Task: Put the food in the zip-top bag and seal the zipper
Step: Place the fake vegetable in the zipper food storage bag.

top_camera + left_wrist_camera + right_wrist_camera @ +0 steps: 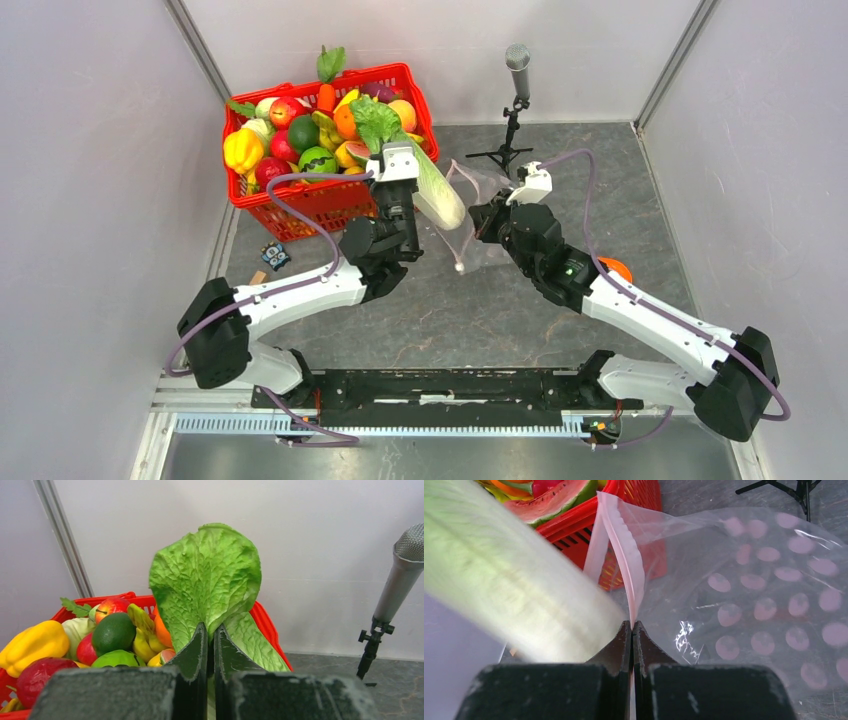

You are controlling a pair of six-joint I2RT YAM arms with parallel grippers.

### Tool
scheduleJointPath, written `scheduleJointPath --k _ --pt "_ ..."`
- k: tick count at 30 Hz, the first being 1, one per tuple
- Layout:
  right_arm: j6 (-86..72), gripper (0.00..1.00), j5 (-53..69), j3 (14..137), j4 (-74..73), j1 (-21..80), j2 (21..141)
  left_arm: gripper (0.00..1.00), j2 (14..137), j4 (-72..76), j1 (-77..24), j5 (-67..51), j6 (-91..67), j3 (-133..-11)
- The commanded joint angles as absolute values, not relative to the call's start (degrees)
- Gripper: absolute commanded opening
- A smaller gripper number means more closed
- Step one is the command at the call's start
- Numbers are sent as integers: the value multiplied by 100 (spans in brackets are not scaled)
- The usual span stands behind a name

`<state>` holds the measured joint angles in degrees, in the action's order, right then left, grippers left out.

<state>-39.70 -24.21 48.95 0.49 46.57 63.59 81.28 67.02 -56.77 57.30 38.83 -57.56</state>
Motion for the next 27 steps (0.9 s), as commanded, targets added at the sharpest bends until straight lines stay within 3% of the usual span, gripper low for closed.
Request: scheduleJointPath --k 1,5,15,27 --pt "-3917 0 -2415 5240 266 4693 6249 2 8237 7123 -5698 5947 4453 -5920" --pt "-3857 0 -2366 5241 279 4693 6189 2 8383 7438 -5708 6028 4645 -5928" --pt "-4332 0 -2233 4872 922 4693 6249 2 7622 4412 -5791 5623 1078 -6058" --pt "-4968 0 -1663 4285 2034 4681 6081 2 7504 3717 -5766 6238 -698 -5877"
